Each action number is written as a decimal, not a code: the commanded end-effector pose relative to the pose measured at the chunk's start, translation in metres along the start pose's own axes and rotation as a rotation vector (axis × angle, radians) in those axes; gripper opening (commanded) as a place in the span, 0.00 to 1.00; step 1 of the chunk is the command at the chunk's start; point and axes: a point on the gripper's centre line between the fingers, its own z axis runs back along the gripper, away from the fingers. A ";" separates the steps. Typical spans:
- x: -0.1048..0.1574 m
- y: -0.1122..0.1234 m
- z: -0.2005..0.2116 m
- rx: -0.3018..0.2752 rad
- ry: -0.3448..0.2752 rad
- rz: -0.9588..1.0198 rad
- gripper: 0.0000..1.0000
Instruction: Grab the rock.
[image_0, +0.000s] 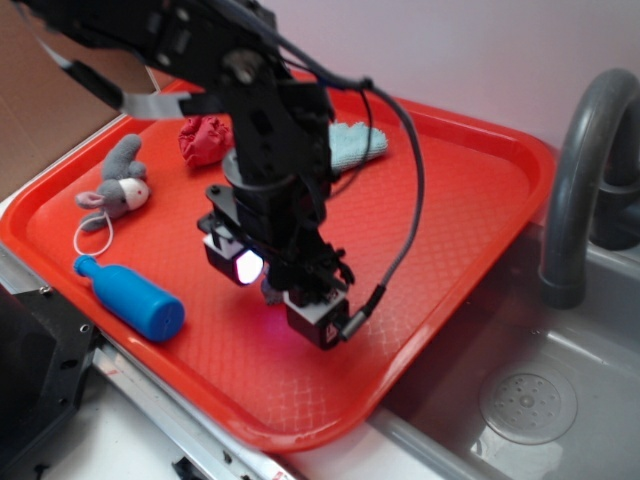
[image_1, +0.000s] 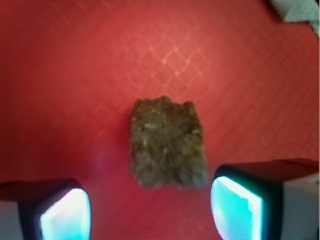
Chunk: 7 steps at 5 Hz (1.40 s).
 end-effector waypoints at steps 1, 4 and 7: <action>0.014 -0.003 -0.005 0.013 -0.046 0.046 1.00; 0.024 0.011 -0.008 0.016 -0.059 0.130 1.00; 0.014 0.015 0.016 -0.007 -0.100 0.138 0.00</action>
